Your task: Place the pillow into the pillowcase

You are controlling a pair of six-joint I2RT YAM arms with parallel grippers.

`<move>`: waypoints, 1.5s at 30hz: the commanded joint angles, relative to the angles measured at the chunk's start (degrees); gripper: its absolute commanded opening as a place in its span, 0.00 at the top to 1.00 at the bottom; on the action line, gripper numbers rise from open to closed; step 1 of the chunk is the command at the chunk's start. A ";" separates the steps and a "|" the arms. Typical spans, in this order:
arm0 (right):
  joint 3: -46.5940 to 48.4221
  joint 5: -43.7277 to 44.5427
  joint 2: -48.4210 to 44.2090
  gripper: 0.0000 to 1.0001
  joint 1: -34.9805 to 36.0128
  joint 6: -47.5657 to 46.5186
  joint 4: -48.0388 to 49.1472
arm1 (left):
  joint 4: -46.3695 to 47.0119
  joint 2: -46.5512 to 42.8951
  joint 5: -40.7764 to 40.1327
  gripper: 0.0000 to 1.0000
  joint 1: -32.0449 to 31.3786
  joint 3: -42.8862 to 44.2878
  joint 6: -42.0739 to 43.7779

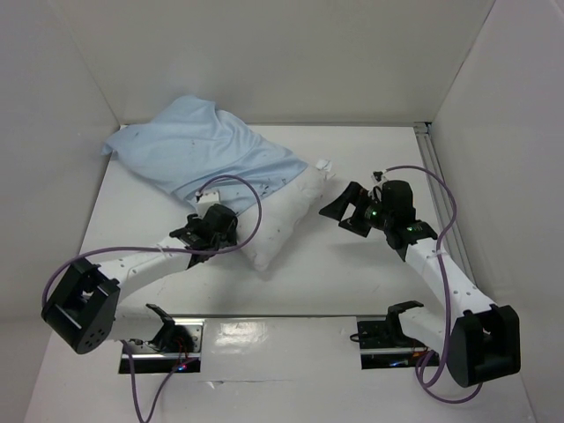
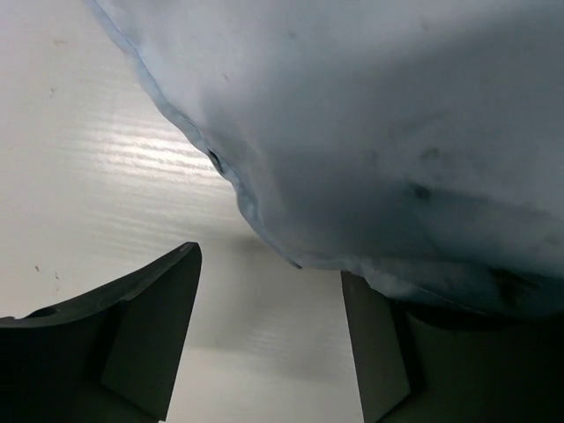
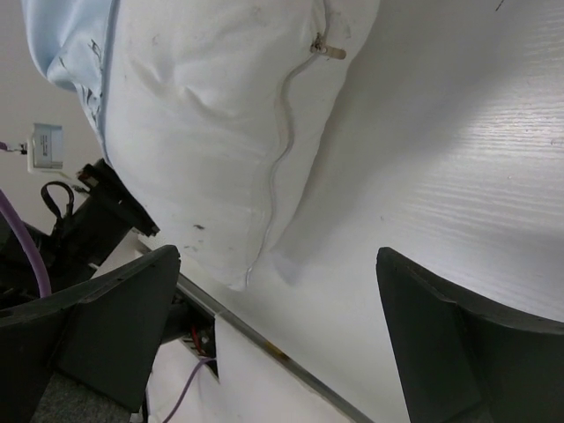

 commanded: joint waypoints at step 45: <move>29.12 0.11 32.33 1.00 13.58 2.58 23.97 | -0.59 16.66 48.86 1.00 -9.38 66.41 9.07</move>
